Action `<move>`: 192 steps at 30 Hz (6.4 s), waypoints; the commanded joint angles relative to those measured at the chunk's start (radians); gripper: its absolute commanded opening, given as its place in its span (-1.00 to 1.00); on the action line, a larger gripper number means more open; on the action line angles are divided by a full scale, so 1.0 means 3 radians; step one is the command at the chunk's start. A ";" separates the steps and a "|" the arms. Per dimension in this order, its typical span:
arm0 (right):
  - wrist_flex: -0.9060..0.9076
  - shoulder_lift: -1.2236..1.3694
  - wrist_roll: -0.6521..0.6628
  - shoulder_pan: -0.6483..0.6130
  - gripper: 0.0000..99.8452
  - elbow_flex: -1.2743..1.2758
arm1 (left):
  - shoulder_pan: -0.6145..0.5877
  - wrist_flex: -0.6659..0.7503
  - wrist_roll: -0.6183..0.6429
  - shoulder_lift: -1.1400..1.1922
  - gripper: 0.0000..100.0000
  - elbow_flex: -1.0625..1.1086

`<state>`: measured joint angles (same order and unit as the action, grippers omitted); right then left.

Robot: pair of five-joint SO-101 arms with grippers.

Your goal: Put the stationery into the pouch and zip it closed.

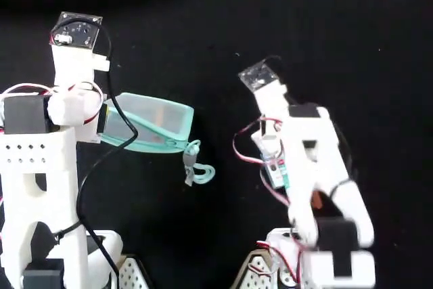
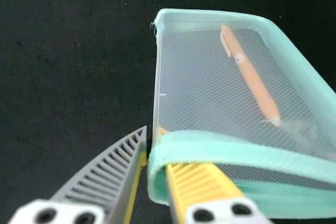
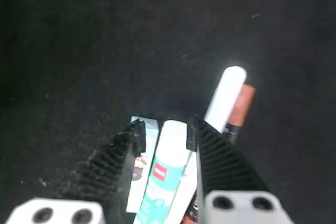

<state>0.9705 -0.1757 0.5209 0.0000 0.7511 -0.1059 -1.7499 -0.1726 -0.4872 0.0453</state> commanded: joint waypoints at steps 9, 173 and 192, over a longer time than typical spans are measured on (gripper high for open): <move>0.0133 0.0258 0.0414 -0.0046 -0.72 -0.0074 | 0.0023 -0.0005 -0.0036 0.0000 -0.94 -0.0064; -0.1688 -0.3327 -0.0665 -0.3197 -0.98 0.0601 | 0.0018 0.0000 -0.0031 -0.0005 -0.94 -0.0003; -0.2972 -0.2764 -0.0680 -0.2736 -0.98 0.1020 | 0.0023 0.0000 -0.0026 -0.0005 -0.94 -0.0008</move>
<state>0.1389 -1.0794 0.3230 -0.8408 1.0948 -0.1059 -1.7499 -0.1726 -0.4826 0.0453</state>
